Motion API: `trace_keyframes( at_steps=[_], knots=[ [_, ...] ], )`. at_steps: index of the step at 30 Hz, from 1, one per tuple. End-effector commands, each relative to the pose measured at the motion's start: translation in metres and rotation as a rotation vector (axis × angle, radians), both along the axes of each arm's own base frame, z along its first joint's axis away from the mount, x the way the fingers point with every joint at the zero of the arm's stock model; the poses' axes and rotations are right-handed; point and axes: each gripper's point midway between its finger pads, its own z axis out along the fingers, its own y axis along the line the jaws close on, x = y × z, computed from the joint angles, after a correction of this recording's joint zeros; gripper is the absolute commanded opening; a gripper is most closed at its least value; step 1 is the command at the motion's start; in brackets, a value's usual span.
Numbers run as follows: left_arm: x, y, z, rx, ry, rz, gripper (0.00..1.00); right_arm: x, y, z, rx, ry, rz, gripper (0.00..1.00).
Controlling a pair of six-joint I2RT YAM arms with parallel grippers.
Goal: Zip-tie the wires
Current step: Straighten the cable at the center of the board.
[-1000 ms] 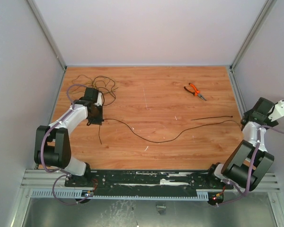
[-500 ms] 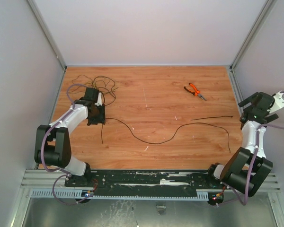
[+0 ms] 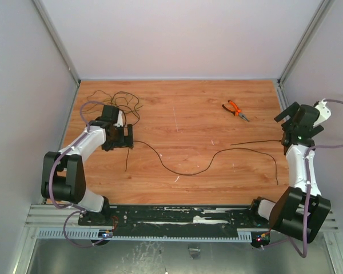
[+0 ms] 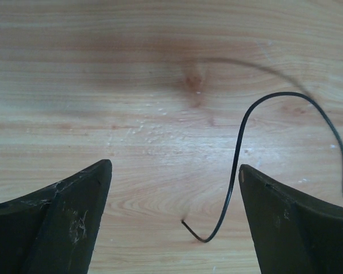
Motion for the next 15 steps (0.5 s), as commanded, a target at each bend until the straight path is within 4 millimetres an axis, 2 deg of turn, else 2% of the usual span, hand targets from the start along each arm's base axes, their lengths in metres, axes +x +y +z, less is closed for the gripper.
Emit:
trace_keyframes(
  at_steps=[1, 3, 11, 13, 15],
  knots=[
    [0.025, -0.029, 0.037, -0.168, -0.136, -0.039, 0.98, 0.015, 0.023, 0.046, -0.012, -0.148, 0.108, 0.99],
    [0.03, -0.032, 0.044, -0.22, -0.161, -0.035, 0.98, 0.018, 0.03, 0.054, -0.016, -0.181, 0.145, 0.99],
    [0.032, -0.013, 0.04, -0.204, -0.165, 0.028, 0.98, 0.018, 0.039, 0.064, -0.04, -0.202, 0.203, 0.99],
    [0.037, -0.013, 0.05, -0.232, -0.208, 0.041, 0.98, 0.02, 0.045, 0.07, -0.049, -0.214, 0.236, 0.99],
    [0.05, -0.01, 0.076, -0.277, -0.309, 0.066, 0.98, 0.023, 0.053, 0.076, -0.049, -0.226, 0.269, 0.99]
  ],
)
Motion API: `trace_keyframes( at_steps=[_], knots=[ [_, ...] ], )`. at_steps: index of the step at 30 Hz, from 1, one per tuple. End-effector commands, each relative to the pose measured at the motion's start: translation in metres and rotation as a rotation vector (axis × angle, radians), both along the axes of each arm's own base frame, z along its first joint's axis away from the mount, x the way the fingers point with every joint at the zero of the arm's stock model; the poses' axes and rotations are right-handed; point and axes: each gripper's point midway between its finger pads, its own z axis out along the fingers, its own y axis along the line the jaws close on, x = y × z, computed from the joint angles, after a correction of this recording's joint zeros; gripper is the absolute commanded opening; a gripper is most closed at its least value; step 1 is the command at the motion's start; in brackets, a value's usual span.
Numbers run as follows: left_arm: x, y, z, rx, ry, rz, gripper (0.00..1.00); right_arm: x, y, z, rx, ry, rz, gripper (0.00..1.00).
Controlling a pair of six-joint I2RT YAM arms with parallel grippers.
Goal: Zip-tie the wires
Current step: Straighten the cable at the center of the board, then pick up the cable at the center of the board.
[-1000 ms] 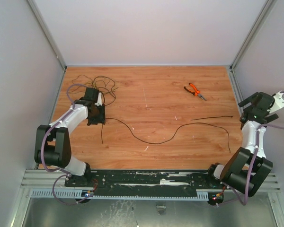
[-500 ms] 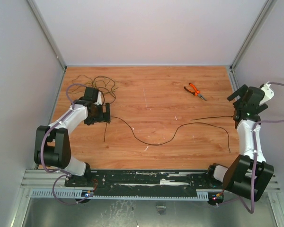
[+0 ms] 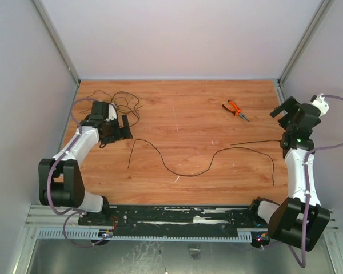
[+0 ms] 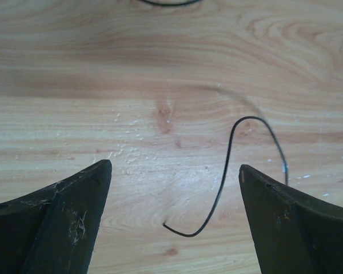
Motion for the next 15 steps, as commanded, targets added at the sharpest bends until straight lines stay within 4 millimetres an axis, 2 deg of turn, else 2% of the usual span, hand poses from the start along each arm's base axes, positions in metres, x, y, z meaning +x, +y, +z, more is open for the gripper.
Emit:
trace_keyframes(
  at_steps=[1, 5, 6, 9, 15],
  knots=[
    [0.031, 0.001, 0.059, -0.1, -0.226, 0.052, 0.98, 0.009, 0.021, 0.035, -0.039, -0.084, 0.104, 0.99],
    [0.067, 0.02, 0.103, -0.114, -0.348, 0.109, 0.98, 0.014, 0.044, 0.038, -0.035, -0.102, 0.171, 0.98],
    [0.077, 0.022, 0.106, -0.112, -0.351, 0.11, 0.98, 0.015, 0.051, 0.037, -0.034, -0.103, 0.192, 0.98],
    [0.106, 0.021, 0.102, -0.132, -0.336, 0.096, 0.97, 0.018, 0.065, 0.031, -0.021, -0.099, 0.23, 0.98],
    [0.156, 0.019, 0.077, -0.169, -0.302, 0.097, 0.82, 0.019, 0.09, 0.019, 0.001, -0.081, 0.292, 0.97]
  ],
)
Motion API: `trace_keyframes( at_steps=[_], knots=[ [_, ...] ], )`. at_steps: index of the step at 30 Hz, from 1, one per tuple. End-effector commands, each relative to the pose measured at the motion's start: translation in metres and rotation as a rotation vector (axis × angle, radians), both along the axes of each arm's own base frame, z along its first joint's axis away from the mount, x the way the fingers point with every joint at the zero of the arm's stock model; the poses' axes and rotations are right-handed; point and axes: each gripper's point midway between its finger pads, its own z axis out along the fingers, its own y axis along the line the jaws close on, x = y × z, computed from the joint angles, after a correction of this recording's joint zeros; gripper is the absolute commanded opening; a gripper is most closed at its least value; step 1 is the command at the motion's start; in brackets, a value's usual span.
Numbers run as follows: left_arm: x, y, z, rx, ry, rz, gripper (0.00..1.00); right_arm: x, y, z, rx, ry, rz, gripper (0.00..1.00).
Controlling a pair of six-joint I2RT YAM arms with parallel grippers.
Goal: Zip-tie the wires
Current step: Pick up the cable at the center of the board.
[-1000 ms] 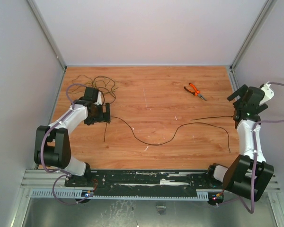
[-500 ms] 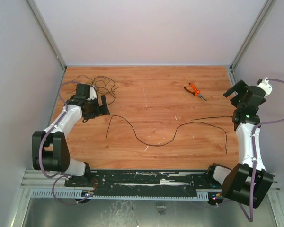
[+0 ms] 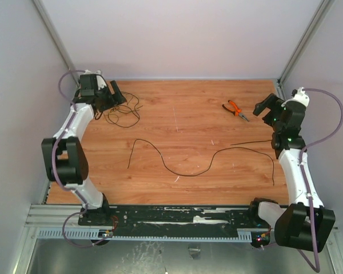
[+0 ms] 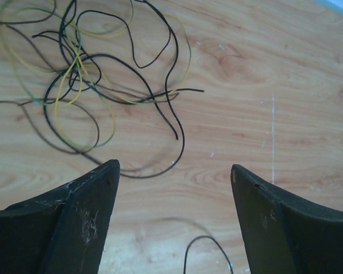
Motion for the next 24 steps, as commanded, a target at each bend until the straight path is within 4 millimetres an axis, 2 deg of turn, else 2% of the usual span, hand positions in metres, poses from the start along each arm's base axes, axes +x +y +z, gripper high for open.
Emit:
trace_keyframes(
  at_steps=[1, 4, 8, 13, 18, 24],
  knots=[
    [0.029, -0.004, -0.027, -0.04, 0.044, -0.011, 0.82, 0.002, 0.017, 0.006, 0.003, -0.035, 0.051, 0.97],
    [0.053, 0.001, -0.04, -0.034, 0.058, 0.011, 0.82, 0.001, 0.025, 0.0, 0.005, -0.025, 0.072, 0.97],
    [0.087, 0.001, -0.045, -0.021, 0.043, 0.031, 0.82, 0.0, 0.031, -0.007, 0.006, -0.007, 0.086, 0.97],
    [0.12, -0.007, -0.074, 0.034, 0.098, 0.016, 0.8, -0.001, 0.035, -0.009, 0.008, -0.002, 0.091, 0.97],
    [0.138, -0.015, -0.093, 0.057, 0.119, 0.002, 0.67, -0.001, 0.035, -0.008, 0.001, -0.001, 0.085, 0.97],
    [0.141, -0.024, -0.111, 0.078, 0.153, -0.026, 0.58, 0.001, 0.034, -0.012, 0.001, 0.008, 0.079, 0.97]
  ],
)
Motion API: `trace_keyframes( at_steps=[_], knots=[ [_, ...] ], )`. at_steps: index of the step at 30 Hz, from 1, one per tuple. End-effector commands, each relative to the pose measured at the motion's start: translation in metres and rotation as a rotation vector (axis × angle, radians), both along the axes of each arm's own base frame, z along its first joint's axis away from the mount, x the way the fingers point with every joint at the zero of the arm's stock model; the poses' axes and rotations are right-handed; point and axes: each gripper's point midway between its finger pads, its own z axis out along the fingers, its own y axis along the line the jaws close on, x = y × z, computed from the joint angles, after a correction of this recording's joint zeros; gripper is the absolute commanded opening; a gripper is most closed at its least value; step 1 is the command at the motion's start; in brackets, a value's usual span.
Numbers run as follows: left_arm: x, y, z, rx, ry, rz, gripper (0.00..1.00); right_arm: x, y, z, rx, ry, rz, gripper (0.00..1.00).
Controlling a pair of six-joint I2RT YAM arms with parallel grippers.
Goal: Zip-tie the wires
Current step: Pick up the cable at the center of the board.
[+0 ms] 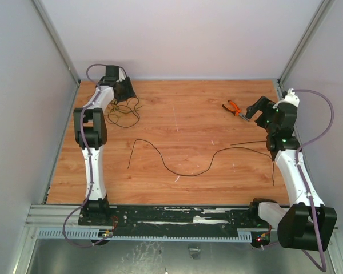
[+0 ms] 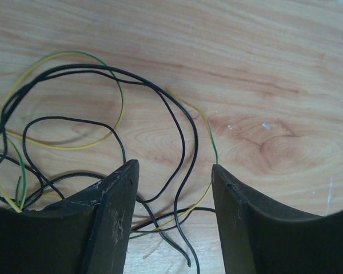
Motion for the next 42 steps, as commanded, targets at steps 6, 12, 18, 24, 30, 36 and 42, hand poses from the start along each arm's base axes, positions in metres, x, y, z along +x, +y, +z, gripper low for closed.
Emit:
trace_keyframes(
  at_steps=[6, 12, 18, 24, 30, 36, 42],
  knots=[
    [0.0, -0.008, -0.011, 0.033, 0.026, -0.041, 0.39, 0.003, 0.002, 0.0, -0.002, -0.01, -0.006, 0.97],
    [0.006, -0.016, 0.02, 0.003, -0.035, -0.075, 0.01, 0.002, 0.0, 0.003, -0.008, -0.02, -0.018, 0.96],
    [0.021, -0.039, 0.158, -0.084, -0.269, -0.167, 0.0, 0.001, 0.024, 0.025, 0.018, -0.121, 0.05, 0.95],
    [-0.011, -0.084, 0.335, -0.359, -0.614, -0.322, 0.0, 0.011, 0.076, 0.054, 0.031, -0.259, 0.251, 0.96],
    [-0.066, -0.115, 0.435, -0.618, -0.793, -0.492, 0.0, 0.028, 0.149, 0.078, 0.017, -0.376, 0.506, 0.99],
    [-0.1, -0.132, 0.474, -0.763, -0.853, -0.608, 0.0, 0.056, 0.228, 0.103, -0.067, -0.496, 0.691, 0.99],
    [-0.1, -0.141, 0.463, -0.784, -0.812, -0.621, 0.0, 0.084, 0.277, 0.137, -0.024, -0.588, 0.797, 0.99]
  ],
)
